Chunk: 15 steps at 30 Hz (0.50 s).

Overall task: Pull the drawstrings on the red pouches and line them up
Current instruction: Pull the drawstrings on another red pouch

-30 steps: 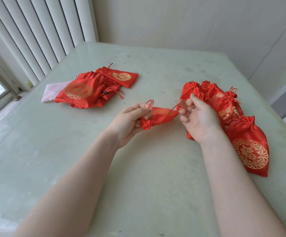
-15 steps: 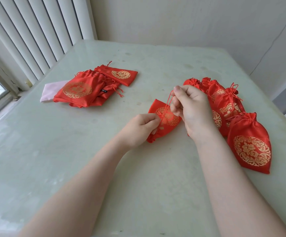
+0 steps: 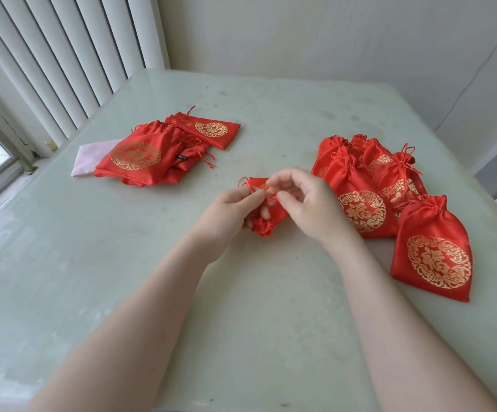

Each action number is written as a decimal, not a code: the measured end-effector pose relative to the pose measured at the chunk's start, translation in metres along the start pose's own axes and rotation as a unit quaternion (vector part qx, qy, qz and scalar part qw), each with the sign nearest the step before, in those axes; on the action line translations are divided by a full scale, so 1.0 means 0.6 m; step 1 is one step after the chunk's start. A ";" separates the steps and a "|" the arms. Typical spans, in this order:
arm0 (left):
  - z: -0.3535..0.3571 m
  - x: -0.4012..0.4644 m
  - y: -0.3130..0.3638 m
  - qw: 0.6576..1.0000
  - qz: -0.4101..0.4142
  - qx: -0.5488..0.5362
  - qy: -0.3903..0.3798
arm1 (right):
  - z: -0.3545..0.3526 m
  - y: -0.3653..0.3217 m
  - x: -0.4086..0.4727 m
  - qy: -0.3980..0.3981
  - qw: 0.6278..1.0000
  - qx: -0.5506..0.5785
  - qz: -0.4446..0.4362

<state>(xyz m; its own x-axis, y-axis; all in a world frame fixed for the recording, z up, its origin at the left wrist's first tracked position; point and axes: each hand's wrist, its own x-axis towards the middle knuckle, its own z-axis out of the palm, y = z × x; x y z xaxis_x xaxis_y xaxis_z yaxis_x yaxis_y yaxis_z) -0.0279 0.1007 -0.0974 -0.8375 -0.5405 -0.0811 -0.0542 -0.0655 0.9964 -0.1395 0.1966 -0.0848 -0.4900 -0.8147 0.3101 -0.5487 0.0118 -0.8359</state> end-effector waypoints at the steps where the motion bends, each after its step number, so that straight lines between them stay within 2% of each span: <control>1: -0.001 0.001 -0.001 1.000 -0.002 -0.010 0.005 | 0.000 0.002 -0.002 -0.009 0.999 -0.036 0.001; 5: -0.004 0.002 -0.002 1.000 -0.007 -0.016 0.022 | -0.005 0.004 -0.005 -0.008 0.994 -0.111 0.010; 9: -0.006 0.003 -0.004 0.999 -0.010 -0.021 0.026 | -0.010 0.000 -0.006 0.010 0.997 -0.077 0.022; 15: -0.011 0.004 -0.003 0.997 -0.013 -0.073 0.026 | -0.016 -0.001 -0.012 -0.081 0.995 -0.062 0.016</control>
<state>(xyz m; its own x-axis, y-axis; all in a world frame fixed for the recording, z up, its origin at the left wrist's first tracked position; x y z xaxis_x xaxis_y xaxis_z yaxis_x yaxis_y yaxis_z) -0.0260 0.0938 -0.0997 -0.8075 -0.5791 -0.1118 0.0071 -0.1990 0.9800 -0.1422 0.2079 -0.0822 -0.3985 -0.8954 0.1985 -0.6183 0.1024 -0.7792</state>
